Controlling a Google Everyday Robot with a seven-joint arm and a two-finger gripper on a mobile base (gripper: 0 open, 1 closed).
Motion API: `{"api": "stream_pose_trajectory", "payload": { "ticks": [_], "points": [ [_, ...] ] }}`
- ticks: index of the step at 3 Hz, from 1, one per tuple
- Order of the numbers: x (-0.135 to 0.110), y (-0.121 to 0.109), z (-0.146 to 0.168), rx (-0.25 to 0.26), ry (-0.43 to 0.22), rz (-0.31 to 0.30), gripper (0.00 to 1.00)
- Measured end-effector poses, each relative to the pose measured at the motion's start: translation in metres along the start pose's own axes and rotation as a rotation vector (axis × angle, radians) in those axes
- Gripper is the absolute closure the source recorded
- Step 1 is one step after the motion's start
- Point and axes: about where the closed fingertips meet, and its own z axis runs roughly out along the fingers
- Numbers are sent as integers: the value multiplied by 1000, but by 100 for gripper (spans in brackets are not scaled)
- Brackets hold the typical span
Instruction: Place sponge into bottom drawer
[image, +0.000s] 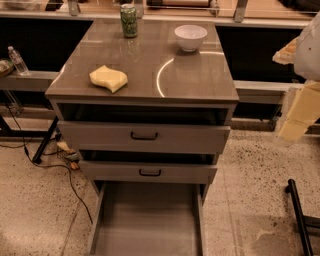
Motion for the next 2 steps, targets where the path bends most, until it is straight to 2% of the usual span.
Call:
{"api": "stream_pose_trajectory", "payload": {
  "ticks": [1,2],
  "points": [
    [0,0,0,0,0,0,0],
    [-32,-16,13,1,-95,-67,0]
  ]
}}
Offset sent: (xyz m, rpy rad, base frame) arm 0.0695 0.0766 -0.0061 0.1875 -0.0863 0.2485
